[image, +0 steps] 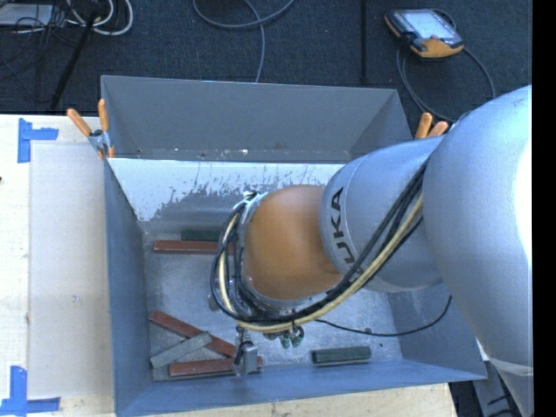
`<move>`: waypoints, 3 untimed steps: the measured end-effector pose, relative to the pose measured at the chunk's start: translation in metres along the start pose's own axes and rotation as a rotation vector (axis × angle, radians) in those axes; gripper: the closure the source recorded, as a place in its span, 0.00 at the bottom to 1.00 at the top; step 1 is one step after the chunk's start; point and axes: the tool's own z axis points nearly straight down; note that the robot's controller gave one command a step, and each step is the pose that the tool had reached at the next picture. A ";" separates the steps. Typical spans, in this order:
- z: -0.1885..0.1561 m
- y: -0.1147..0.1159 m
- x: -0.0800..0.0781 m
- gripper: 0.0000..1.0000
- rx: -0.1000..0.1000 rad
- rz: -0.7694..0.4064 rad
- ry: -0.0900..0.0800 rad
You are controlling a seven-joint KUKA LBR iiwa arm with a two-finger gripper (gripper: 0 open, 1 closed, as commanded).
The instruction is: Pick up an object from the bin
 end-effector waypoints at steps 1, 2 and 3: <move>0.025 0.017 0.002 0.00 0.003 0.010 -0.007; 0.032 0.025 -0.001 0.00 0.003 0.109 -0.007; 0.032 0.022 0.003 0.00 0.002 0.232 -0.006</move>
Offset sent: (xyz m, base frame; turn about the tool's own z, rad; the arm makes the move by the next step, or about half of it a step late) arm -0.0042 0.0286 -0.0331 0.1661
